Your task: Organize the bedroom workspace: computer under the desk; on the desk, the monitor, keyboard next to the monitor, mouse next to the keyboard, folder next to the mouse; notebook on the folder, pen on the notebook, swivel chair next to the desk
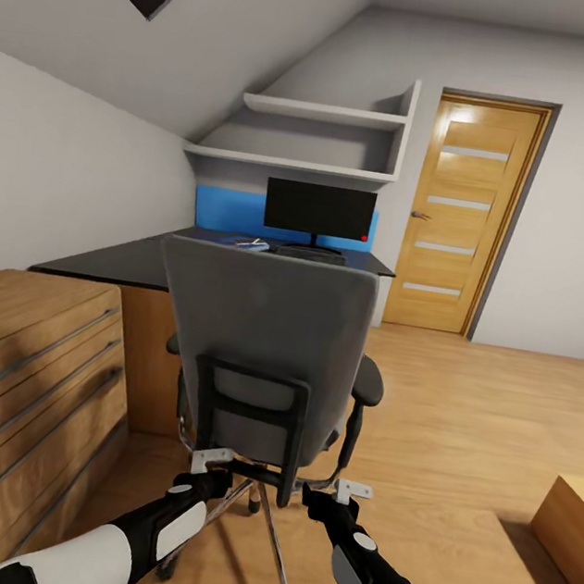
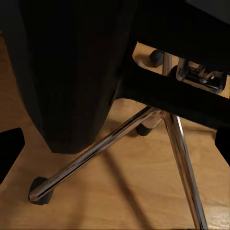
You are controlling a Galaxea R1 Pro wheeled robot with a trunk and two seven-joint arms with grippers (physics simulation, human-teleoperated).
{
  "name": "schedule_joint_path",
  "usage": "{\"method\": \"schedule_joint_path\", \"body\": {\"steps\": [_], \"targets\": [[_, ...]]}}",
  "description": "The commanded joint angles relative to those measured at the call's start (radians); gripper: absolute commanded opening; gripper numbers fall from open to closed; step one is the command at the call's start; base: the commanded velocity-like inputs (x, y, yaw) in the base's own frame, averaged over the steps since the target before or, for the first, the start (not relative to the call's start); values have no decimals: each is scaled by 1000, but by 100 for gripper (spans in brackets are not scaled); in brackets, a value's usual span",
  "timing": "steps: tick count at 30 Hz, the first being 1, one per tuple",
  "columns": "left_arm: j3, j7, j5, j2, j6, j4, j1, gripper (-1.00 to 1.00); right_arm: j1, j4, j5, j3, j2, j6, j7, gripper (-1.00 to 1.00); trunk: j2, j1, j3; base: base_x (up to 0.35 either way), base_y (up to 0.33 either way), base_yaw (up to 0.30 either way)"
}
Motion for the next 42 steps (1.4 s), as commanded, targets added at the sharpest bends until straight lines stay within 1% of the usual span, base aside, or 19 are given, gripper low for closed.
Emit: {"method": "schedule_joint_path", "body": {"steps": [1, 3, 8, 22, 28, 32, 38, 42], "targets": [[-16, 4, 5, 0, -2, -2, -1, 100, -1, 1, -10, 9, 0, -5, -2, 100, 0, 0, -1, 247, -92, 22], [-27, 4, 5, 0, -2, -2, -1, 100, -1, 2, -10, 10, 0, -5, -2, 100, 0, 0, -1, 208, -116, 46], [-37, 4, 5, 0, -2, -2, -1, 100, -1, 3, -10, 12, 0, -5, -2, 100, 0, 0, -1, 155, -118, 91], [-40, 5, 5, 0, -2, -2, -1, 100, -1, 3, -10, 12, 1, -5, -2, 100, 0, 0, -1, 37, -33, 138], [-40, 5, 5, 0, -2, -2, -1, 100, -1, 3, -10, 12, 0, -5, -2, 100, 0, 0, -1, 1, -1, 44], [-40, 5, 6, 0, -2, -2, -1, 100, -1, 3, -10, 12, 0, -5, -2, 100, 0, 0, -1, -44, 0, 5], [-41, 5, 6, 0, -2, -2, -1, 100, -1, 3, -10, 12, 0, -5, -2, 100, 0, 0, -1, -216, 0, 1], [-41, 5, 6, 0, -2, -2, -1, 100, -1, 3, -11, 12, 0, -5, -2, 100, 0, 0, -1, -88, 0, 0]]}}
